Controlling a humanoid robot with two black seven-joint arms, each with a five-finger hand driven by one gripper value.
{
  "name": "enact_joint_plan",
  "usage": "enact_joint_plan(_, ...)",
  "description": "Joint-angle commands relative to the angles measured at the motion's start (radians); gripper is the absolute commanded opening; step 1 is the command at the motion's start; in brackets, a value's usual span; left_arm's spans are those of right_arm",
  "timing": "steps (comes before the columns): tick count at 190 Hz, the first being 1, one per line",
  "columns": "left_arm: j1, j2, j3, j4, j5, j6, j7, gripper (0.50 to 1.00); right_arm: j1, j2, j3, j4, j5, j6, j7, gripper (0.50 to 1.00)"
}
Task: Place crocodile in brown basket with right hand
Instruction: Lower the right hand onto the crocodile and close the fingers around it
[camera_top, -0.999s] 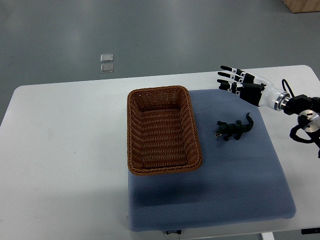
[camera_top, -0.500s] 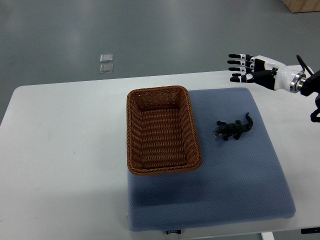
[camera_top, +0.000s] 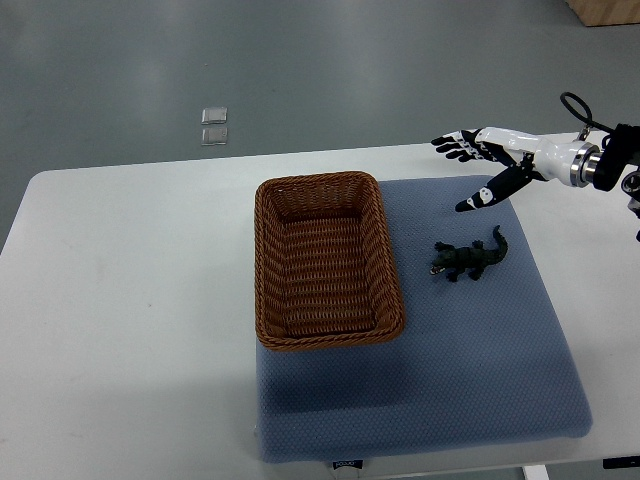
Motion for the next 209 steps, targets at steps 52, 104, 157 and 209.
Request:
enact_joint_plan(52,0.0,0.0,0.0,0.0,0.0,0.0,0.0,1.0,0.084,-0.145,-0.332,0.094,-0.363,-0.289,0.222,0.934)
enact_joint_plan(104,0.0,0.0,0.0,0.0,0.0,0.0,0.0,1.0,0.104,-0.131,-0.423,0.094,-0.397,-0.335,0.222,0.934)
enact_joint_plan(157,0.0,0.0,0.0,0.0,0.0,0.0,0.0,1.0,0.104,-0.062,-0.44,0.078,-0.399,-0.381,0.222,0.934)
enact_joint_plan(209,0.0,0.0,0.0,0.0,0.0,0.0,0.0,1.0,0.103,0.001,-0.538,0.014,-0.428,-0.495,0.222,0.932)
